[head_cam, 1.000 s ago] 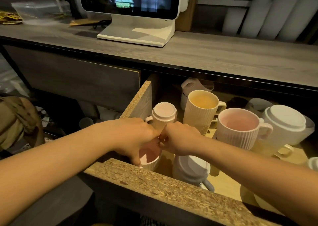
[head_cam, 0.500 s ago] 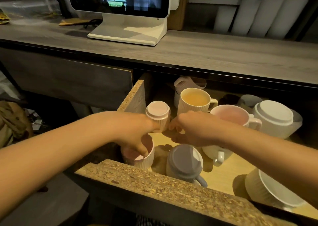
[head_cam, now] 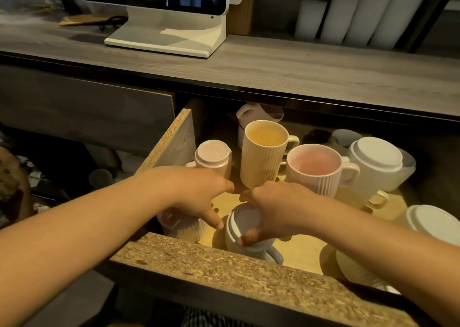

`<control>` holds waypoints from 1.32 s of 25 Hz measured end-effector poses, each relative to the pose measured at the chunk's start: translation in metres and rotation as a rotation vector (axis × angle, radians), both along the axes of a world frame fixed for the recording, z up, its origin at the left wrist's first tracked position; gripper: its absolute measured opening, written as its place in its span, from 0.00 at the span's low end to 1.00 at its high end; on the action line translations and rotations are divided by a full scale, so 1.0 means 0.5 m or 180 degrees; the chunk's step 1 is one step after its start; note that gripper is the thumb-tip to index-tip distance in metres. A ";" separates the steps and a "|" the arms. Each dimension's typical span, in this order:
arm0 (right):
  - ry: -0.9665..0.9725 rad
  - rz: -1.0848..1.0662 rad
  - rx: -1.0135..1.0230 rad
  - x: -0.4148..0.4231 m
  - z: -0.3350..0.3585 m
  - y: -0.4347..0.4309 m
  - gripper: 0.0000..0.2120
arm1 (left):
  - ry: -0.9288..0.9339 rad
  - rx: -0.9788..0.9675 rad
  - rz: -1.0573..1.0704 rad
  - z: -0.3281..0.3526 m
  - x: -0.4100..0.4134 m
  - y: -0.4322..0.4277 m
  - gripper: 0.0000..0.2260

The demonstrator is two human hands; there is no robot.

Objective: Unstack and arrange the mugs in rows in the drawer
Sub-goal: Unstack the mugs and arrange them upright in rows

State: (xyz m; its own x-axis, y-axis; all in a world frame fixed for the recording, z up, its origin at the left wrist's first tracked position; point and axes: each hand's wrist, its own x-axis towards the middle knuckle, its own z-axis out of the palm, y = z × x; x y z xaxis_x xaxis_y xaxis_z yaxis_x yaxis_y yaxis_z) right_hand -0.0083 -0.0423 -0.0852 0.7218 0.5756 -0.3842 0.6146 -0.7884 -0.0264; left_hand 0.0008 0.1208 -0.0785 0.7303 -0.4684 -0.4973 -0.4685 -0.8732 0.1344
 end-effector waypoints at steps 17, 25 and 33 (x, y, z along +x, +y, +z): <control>0.0046 -0.0275 0.1647 0.023 0.123 -0.070 0.34 | 0.0053 -0.1327 0.0288 0.039 -0.001 0.041 0.38; 0.1536 -0.0725 0.3385 0.066 0.118 -0.142 0.32 | -0.0831 -0.3077 0.0494 0.053 -0.013 0.016 0.35; 0.0527 -0.0594 0.3006 0.046 0.127 -0.115 0.17 | -0.1839 -0.2962 0.0679 0.055 -0.024 0.008 0.34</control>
